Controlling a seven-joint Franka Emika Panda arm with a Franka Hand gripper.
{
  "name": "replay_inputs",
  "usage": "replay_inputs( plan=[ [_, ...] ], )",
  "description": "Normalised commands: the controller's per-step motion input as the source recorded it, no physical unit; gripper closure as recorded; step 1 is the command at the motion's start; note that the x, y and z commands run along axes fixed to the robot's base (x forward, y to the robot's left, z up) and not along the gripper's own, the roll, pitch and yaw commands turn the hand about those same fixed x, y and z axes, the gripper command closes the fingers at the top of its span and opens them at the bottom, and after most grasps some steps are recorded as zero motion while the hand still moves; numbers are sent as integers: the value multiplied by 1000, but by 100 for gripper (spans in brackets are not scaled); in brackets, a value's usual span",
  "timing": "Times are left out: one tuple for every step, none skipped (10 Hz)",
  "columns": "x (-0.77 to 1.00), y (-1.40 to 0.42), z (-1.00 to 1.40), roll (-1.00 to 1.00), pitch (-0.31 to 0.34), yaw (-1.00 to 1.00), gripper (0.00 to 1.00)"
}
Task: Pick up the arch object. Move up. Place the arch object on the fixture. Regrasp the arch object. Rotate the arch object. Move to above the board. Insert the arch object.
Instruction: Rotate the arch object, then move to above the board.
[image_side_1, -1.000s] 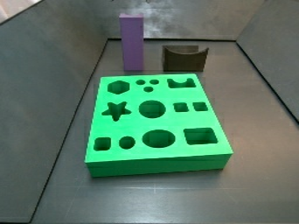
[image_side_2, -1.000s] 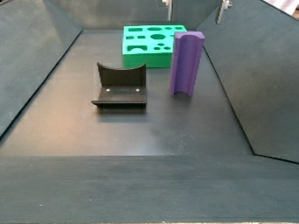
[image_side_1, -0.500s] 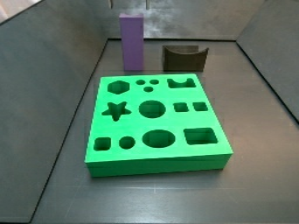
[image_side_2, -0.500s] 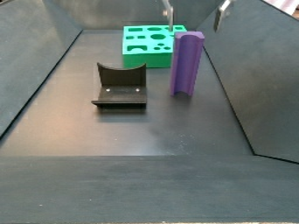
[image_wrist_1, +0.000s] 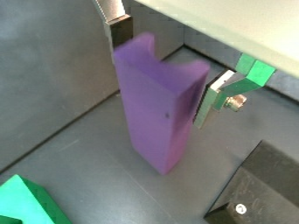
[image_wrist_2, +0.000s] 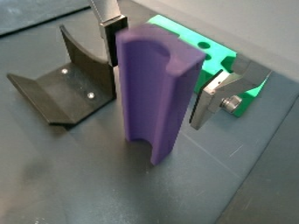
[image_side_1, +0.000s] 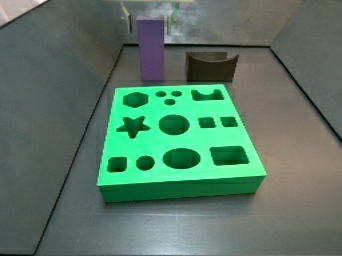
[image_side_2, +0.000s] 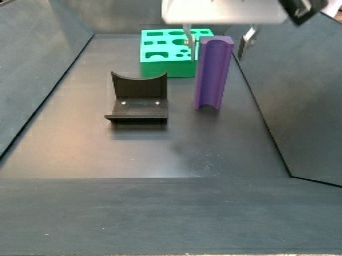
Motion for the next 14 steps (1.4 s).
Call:
replay_inputs(
  plan=[
    [21,6,-189,130,-35,27,0],
    [0,0,0,146,-24,23,100],
    [-47,-84,1000,-12,256,-12,100],
    [-50,-85,1000,-17,263,-9,100],
    [-42,-80,1000,-29,230,7,100],
    [-32,-75,1000,-47,179,20,100],
    [-31,-74,1000,-58,137,23,100],
    [-30,-72,1000,-64,114,25,100],
    [-26,-66,1000,-72,85,19,100],
    [-23,-64,1000,-81,76,13,100],
    [-20,-59,1000,-93,65,9,100],
    [-18,-53,1000,-99,58,1,100],
    [-15,-47,1000,-98,51,-5,100],
    [-14,-43,1000,-95,50,-7,100]
  ],
)
